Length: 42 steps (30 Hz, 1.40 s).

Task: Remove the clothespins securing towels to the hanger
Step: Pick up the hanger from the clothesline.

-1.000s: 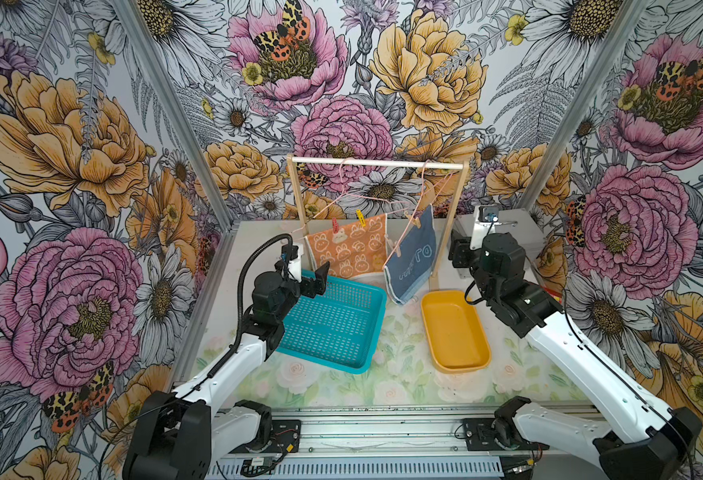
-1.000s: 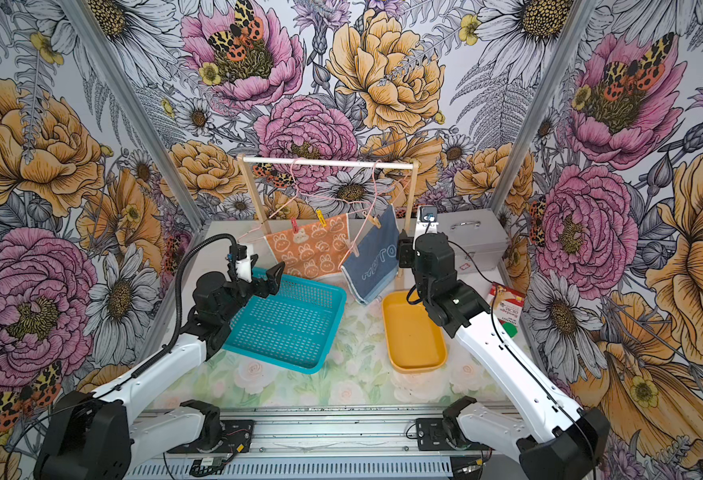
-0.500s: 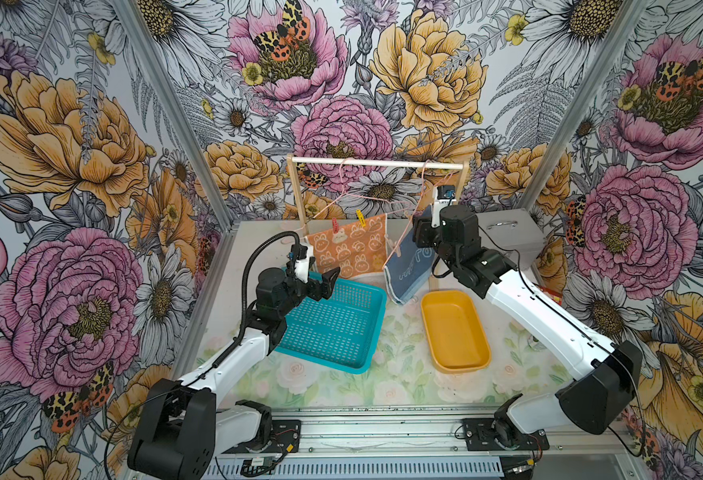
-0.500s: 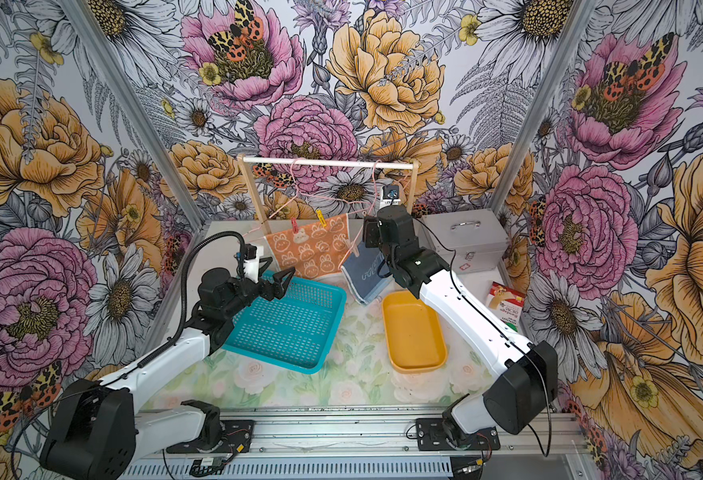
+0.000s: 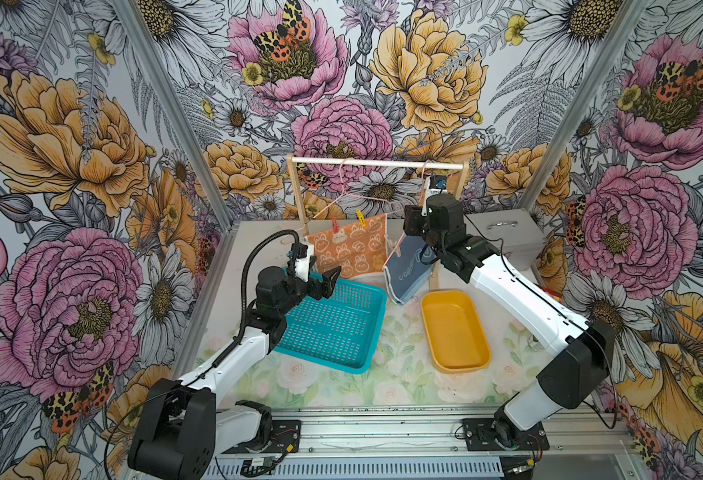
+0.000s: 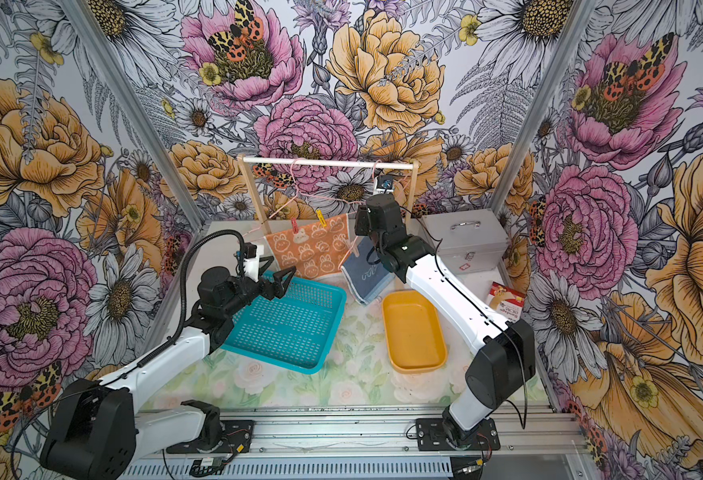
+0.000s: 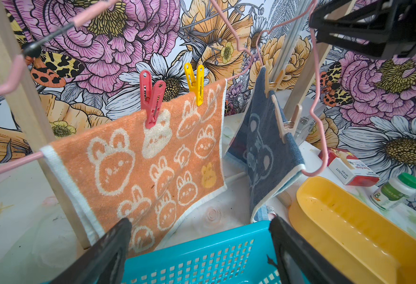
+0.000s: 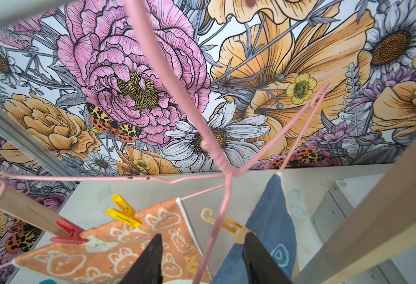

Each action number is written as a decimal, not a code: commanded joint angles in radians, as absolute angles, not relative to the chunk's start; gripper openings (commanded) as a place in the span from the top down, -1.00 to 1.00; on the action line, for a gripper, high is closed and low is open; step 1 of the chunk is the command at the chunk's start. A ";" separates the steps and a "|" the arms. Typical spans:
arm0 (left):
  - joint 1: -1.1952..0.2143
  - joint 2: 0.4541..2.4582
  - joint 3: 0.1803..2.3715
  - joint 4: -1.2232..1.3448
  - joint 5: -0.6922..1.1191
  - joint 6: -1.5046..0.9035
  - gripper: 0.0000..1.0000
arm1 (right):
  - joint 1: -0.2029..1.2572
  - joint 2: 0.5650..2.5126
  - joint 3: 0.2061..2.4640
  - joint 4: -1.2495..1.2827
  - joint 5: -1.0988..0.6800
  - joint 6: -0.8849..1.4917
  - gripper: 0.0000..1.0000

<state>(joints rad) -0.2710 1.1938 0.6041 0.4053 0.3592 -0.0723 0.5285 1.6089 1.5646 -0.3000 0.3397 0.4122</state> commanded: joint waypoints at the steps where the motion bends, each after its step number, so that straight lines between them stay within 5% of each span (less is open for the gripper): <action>1: -0.271 1.195 0.630 0.396 0.383 -0.071 -0.79 | 0.511 1.637 1.611 -0.298 0.359 0.445 -0.07; 17: -0.264 1.190 0.629 0.395 0.391 -0.069 -0.79 | 0.499 1.725 1.696 -0.299 0.382 0.424 0.23; 35: -0.264 1.188 0.630 0.395 0.398 -0.074 -0.79 | 0.491 1.695 1.699 -0.308 0.339 0.396 0.92; 42: -0.264 1.186 0.632 0.389 0.394 -0.074 -0.79 | 0.478 1.672 1.713 -0.347 0.258 0.385 1.00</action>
<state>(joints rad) -0.2703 1.1927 0.6041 0.3916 0.3691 -0.0723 0.4850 1.7153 1.6791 -0.3187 0.3061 0.4015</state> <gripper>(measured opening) 0.895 0.067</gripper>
